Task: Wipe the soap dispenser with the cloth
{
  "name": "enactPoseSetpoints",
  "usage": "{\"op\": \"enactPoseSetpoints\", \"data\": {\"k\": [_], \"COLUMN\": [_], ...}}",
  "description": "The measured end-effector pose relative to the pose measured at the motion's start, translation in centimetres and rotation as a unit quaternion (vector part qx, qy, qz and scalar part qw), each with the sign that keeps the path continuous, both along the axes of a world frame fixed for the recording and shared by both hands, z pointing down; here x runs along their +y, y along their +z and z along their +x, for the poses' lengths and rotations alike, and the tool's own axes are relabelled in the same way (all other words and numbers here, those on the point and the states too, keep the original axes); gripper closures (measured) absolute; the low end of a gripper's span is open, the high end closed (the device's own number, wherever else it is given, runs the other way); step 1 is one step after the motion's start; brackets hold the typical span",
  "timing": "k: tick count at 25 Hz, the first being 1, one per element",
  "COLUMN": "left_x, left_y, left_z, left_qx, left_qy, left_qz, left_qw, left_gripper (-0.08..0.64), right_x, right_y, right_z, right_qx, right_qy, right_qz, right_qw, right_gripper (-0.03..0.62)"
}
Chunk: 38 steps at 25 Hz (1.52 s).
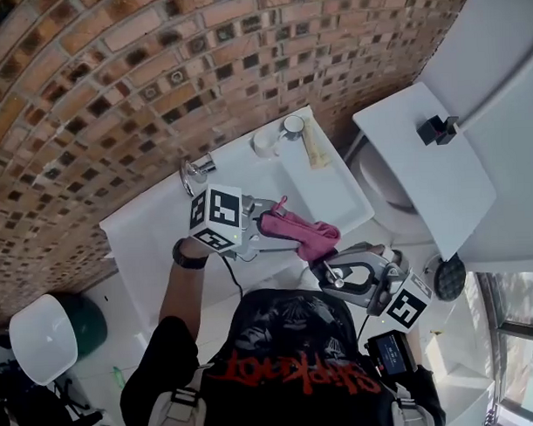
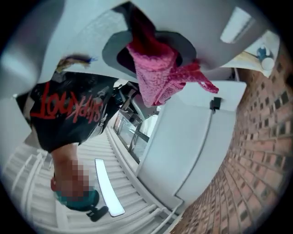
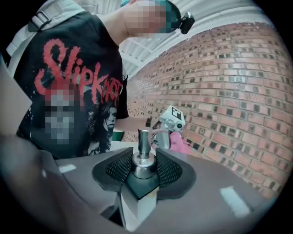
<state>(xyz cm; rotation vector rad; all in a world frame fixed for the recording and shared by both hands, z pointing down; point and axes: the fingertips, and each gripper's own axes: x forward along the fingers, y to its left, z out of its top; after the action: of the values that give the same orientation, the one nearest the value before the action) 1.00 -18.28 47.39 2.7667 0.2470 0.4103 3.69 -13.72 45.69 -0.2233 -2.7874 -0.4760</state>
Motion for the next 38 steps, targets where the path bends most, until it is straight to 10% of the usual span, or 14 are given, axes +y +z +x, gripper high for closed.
{"op": "enactPoseSetpoints", "data": {"k": [5,10,17,22,24,30,38], "left_x": [1.0,-0.7,-1.9,-0.4,2.0,4.3,2.0], "left_y": [0.1,5.0,13.9,14.3,13.6,8.7,2.9], "left_z": [0.5,1.9,0.6,2.5,4.8,8.9,8.8], "left_qx": [-0.061,-0.175,-0.328,-0.243,-0.180,-0.021,0.087], "left_qy": [0.073,0.045,-0.020,-0.022,0.012,-0.058,-0.172], "left_qz": [-0.031,-0.010,0.025,0.056,0.106,0.241,0.181], "left_qw": [0.9950,0.9835,0.9442,0.9682,0.9779,0.9686,0.9643], "left_gripper": [0.509,0.509,0.509,0.509,0.509,0.509,0.509], "right_x": [0.6,1.2,-0.7,-7.1,-9.0,-12.6,-12.4], "right_y": [0.5,-0.3,-1.8,-4.5,-2.8,-1.8,-0.5], "right_z": [-0.3,-0.3,2.3,6.5,8.0,6.3,5.9], "right_qx": [0.022,0.023,-0.064,-0.163,-0.124,-0.133,-0.126], "right_qy": [-0.007,-0.014,0.059,0.258,0.328,0.367,0.355], "right_qz": [0.018,0.039,-0.038,-0.089,-0.071,-0.093,-0.114], "right_qw": [1.000,0.999,0.995,0.948,0.934,0.916,0.919], "right_gripper": [0.437,0.437,0.437,0.436,0.436,0.436,0.436]}}
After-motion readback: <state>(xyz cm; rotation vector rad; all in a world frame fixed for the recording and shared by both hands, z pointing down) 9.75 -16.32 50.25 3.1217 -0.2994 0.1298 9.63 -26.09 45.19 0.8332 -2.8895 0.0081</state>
